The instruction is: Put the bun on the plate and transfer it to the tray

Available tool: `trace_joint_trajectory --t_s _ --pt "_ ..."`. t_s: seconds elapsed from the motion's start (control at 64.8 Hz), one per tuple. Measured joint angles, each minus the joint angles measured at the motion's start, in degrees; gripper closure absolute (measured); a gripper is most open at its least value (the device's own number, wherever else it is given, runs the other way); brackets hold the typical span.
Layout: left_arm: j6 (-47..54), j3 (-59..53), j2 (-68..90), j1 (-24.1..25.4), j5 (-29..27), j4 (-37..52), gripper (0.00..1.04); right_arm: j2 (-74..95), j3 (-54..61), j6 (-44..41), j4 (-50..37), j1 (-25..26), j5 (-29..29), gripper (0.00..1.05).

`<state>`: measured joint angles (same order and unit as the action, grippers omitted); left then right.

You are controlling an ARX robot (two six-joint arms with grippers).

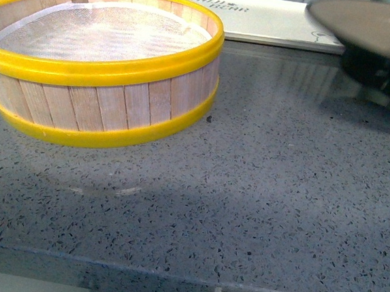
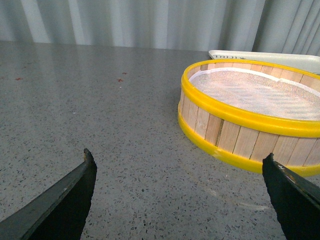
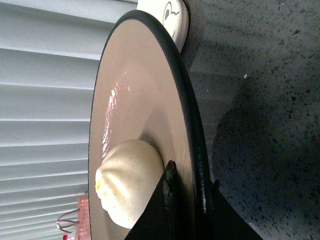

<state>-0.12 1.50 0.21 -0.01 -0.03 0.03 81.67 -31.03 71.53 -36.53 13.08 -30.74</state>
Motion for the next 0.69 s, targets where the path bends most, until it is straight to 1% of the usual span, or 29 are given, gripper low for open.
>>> trace_joint_trajectory --t_s 0.17,0.278,0.402,0.494,0.618,0.695 --pt "-0.02 0.00 0.00 0.00 0.00 0.00 0.07 -4.96 -0.92 0.66 -0.83 0.09 0.72 1.02" --pt "-0.02 0.00 0.00 0.00 0.00 0.00 0.07 -2.34 -4.87 0.15 1.07 0.68 0.70 1.02" --pt "-0.02 0.00 0.00 0.00 0.00 0.00 0.07 3.39 -11.93 -1.03 4.11 1.73 1.38 1.02" --pt "-0.02 0.00 0.00 0.00 0.00 0.00 0.07 10.10 -20.98 -1.01 7.13 2.38 3.19 1.02" --pt "-0.02 0.00 0.00 0.00 0.00 0.00 0.07 21.77 -38.10 -0.48 15.43 1.99 6.54 1.02" --pt "-0.02 0.00 0.00 0.00 0.00 0.00 0.07 26.18 -44.52 -0.42 19.04 1.31 7.13 1.02"
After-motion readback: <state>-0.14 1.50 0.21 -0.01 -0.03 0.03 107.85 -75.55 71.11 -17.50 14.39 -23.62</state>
